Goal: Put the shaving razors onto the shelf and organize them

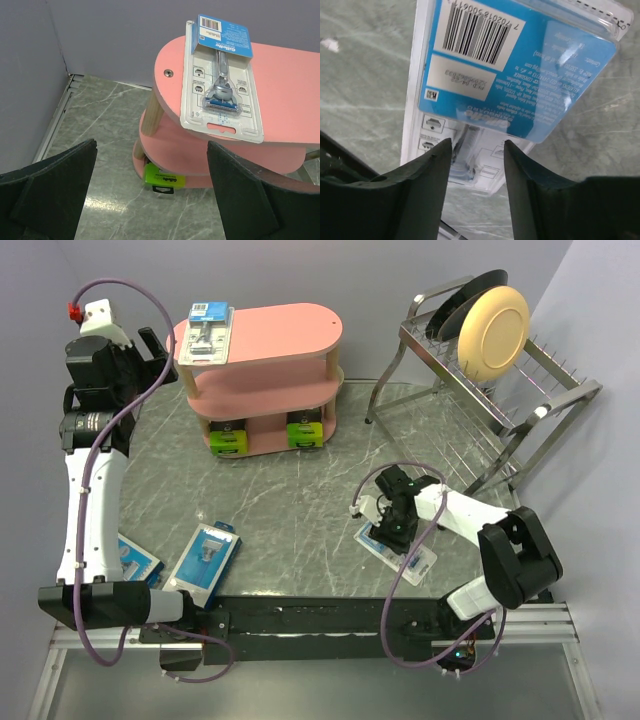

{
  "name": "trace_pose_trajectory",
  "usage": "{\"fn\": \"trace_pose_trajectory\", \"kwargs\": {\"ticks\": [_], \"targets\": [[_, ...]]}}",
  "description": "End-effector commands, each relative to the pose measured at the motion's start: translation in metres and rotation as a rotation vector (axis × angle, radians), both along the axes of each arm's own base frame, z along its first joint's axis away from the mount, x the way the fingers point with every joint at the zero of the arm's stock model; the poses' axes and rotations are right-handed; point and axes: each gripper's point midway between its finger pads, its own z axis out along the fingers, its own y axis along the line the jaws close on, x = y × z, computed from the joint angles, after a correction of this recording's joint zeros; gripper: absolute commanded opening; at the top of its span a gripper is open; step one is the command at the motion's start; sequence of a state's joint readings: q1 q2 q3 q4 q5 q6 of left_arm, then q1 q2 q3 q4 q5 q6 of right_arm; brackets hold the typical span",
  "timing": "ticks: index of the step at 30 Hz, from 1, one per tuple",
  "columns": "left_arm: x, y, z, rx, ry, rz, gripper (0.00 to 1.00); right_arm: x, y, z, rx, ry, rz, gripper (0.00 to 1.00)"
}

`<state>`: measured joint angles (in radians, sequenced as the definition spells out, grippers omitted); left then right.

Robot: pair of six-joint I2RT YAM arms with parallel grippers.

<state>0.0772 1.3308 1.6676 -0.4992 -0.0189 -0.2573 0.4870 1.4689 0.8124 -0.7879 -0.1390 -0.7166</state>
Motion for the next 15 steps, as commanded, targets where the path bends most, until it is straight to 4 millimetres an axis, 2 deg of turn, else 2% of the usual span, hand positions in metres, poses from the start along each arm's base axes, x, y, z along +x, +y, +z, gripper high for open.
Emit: {"fn": "trace_pose_trajectory", "kwargs": {"ticks": [1, 5, 7, 8, 11, 12, 14, 15], "targets": [[-0.004, -0.003, 0.022, -0.021, -0.065, -0.019, 0.96, 0.011, 0.001, -0.003, -0.018, -0.055, -0.040, 0.50], [-0.002, -0.004, 0.020, -0.030, -0.062, -0.029, 0.96, 0.009, 0.006, -0.004, -0.017, -0.053, -0.020, 0.33], [0.001, -0.005, 0.019, -0.034, -0.059, -0.032, 0.96, 0.013, 0.012, 0.000, -0.003, -0.063, -0.018, 0.29], [0.001, -0.005, 0.019, -0.036, -0.059, -0.034, 0.96, 0.013, 0.016, 0.003, 0.006, -0.063, -0.017, 0.21], [0.002, -0.007, 0.021, -0.036, -0.062, -0.042, 0.96, 0.019, 0.028, 0.028, 0.052, -0.081, -0.022, 0.13], [0.003, -0.007, 0.021, -0.037, -0.062, -0.042, 0.96, 0.028, 0.038, 0.044, 0.094, -0.111, -0.017, 0.11], [0.003, -0.007, 0.022, -0.038, -0.066, -0.042, 0.96, 0.028, 0.045, 0.070, 0.144, -0.130, -0.016, 0.09], [0.004, -0.007, 0.023, -0.038, -0.067, -0.045, 0.96, 0.034, 0.054, 0.093, 0.191, -0.159, -0.013, 0.08]]}}
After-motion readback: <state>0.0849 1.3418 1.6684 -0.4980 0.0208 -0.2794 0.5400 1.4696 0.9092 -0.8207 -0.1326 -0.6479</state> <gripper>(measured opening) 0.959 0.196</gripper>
